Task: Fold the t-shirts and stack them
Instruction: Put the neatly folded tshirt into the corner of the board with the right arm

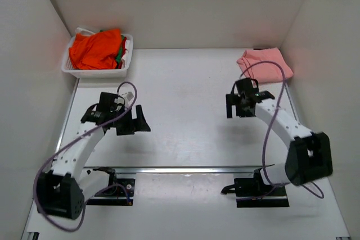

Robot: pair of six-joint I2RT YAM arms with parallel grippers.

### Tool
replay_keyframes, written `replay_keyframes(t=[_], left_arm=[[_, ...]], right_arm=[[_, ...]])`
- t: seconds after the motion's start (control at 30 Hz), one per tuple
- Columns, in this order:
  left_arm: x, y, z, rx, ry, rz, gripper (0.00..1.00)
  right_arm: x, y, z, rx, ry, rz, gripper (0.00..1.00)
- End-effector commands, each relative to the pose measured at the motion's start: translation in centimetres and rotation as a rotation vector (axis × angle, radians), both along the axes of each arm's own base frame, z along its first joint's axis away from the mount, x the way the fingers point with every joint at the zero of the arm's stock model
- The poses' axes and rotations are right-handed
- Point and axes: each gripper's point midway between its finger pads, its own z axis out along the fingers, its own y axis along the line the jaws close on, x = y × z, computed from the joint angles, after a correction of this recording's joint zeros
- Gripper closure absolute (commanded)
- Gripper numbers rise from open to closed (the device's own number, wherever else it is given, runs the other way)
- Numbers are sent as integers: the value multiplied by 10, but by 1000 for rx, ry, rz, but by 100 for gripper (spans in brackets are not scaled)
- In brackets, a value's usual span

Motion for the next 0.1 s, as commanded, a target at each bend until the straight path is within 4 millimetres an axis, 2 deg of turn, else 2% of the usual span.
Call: replay_keyframes(t=[0.0, 0.07], left_arm=[[-8, -17, 29, -71, -145, -71, 1], [-8, -18, 20, -18, -130, -60, 1]], right_arm=[[-12, 3, 47, 121, -173, -32, 1], [-28, -2, 42, 110, -162, -27, 1]])
